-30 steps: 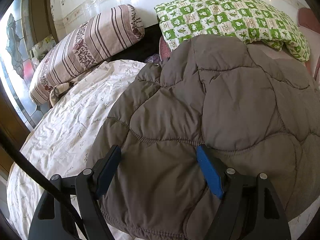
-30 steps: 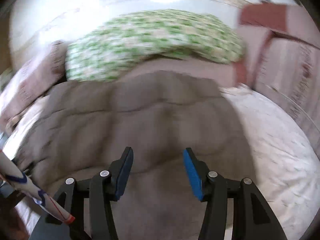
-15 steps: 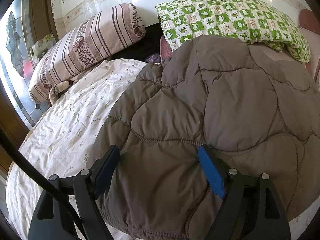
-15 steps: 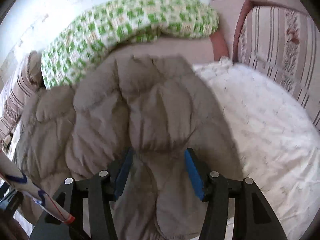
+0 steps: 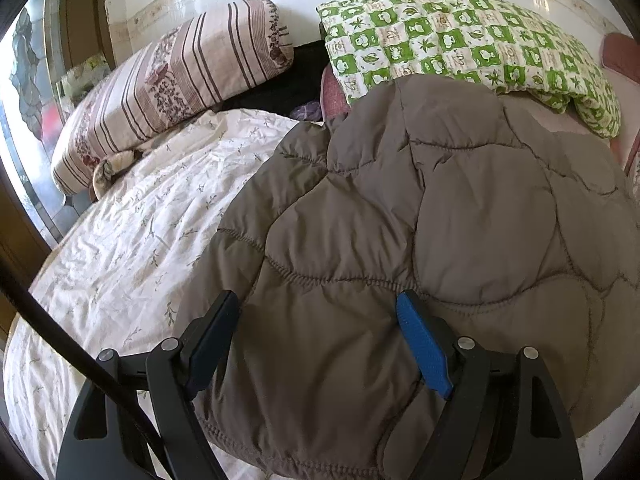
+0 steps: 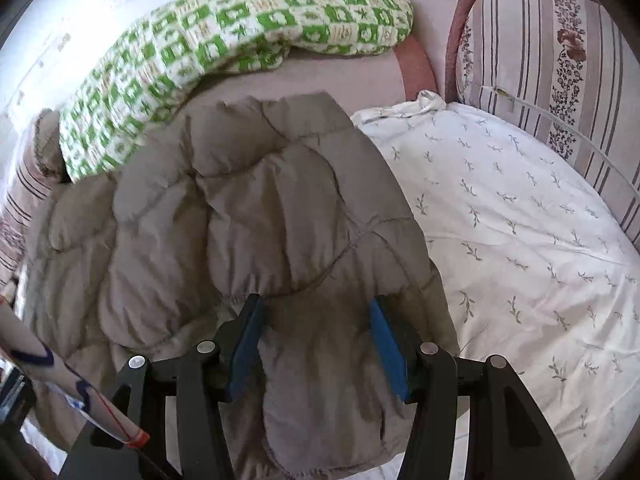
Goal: Fold large clothes
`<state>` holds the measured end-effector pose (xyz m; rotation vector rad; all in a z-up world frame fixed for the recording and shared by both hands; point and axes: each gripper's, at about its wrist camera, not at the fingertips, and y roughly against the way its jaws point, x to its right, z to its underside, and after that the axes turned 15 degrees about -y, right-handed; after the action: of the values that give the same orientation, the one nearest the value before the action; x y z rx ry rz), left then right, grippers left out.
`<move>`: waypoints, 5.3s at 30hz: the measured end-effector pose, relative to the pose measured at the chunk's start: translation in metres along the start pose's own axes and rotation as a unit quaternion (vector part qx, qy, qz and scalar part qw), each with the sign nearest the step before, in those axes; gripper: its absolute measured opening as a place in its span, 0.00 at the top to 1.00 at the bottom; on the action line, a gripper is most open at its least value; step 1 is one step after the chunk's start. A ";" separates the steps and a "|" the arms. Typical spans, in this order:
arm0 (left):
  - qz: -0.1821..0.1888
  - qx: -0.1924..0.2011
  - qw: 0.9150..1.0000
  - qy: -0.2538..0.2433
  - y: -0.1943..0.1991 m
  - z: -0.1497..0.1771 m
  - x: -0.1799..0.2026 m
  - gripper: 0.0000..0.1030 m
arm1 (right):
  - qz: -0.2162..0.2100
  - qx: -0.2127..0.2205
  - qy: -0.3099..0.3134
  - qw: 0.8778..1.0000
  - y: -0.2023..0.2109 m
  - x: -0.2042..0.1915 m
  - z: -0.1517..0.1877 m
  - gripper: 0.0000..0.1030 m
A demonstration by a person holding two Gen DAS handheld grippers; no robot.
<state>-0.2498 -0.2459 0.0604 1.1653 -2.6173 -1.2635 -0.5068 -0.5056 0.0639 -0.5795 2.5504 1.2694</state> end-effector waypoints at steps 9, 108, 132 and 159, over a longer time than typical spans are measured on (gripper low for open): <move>0.101 -0.040 0.987 0.120 0.009 0.014 -0.061 0.22 | -0.001 0.006 -0.066 0.998 0.037 0.064 -0.014 0.34; 0.042 0.003 0.999 -0.017 0.012 0.007 0.029 0.21 | -0.028 0.066 0.109 0.992 0.058 -0.038 0.048 0.39; 0.037 0.004 0.999 -0.015 0.012 0.008 0.029 0.19 | -0.010 0.033 0.150 0.988 0.027 -0.049 0.072 0.28; 0.078 -0.002 0.997 0.018 0.114 0.067 0.005 0.20 | -0.059 0.012 0.127 0.990 0.116 -0.021 0.127 0.28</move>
<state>-0.3451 -0.1589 0.0910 0.9523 -2.6191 -1.2075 -0.5359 -0.3350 0.0779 -0.9254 2.6801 1.1904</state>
